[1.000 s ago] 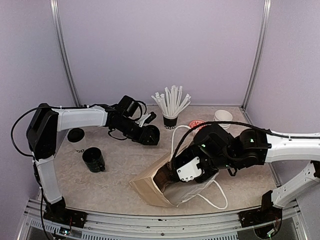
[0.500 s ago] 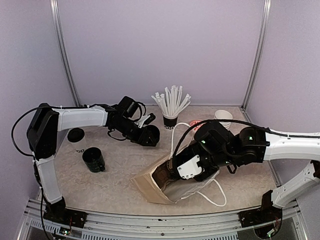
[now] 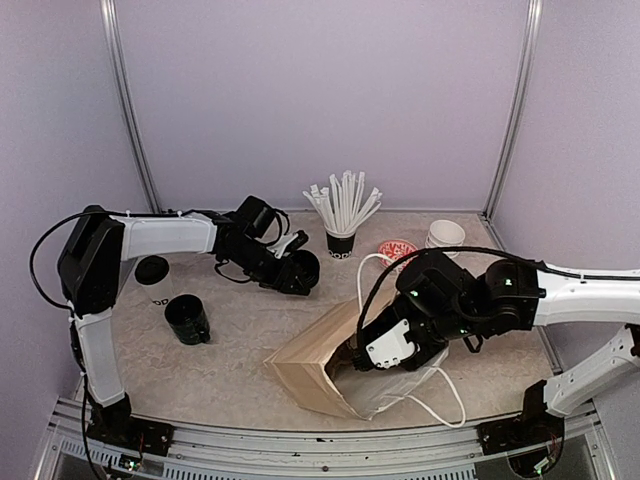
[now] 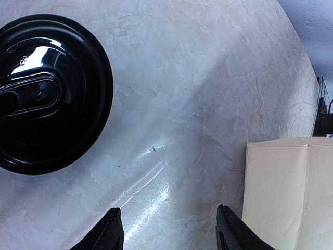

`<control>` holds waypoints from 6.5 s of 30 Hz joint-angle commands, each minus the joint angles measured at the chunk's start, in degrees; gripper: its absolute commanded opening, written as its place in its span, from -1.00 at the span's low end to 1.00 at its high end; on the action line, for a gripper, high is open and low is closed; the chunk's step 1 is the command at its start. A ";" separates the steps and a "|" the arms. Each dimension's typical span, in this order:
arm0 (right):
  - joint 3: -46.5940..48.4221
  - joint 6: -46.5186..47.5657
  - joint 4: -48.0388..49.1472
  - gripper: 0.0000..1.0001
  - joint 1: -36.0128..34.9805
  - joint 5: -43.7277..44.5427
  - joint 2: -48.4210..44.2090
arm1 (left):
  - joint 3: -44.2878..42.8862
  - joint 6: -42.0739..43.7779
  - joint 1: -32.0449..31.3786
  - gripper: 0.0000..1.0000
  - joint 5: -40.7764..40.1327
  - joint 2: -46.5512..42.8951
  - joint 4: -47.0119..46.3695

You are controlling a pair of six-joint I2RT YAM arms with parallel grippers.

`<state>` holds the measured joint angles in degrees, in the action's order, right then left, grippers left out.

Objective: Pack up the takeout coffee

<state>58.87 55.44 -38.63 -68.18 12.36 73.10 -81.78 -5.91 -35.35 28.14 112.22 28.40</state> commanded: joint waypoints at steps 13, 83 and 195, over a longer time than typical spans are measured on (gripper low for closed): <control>-4.82 8.45 9.79 -0.15 -0.46 2.00 -3.59 | -2.35 0.95 -0.51 0.19 3.65 4.00 1.05; -8.31 17.60 17.34 -0.09 1.53 -0.21 0.90 | -3.12 3.53 -1.12 0.11 11.81 8.97 -0.15; 45.71 -7.23 -35.02 0.98 9.55 -23.05 28.93 | -10.72 3.01 -6.17 -0.72 15.25 -13.91 -2.23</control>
<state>101.14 48.31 -73.58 -59.05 -10.46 105.32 -88.88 -3.40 -40.77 44.56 94.83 24.86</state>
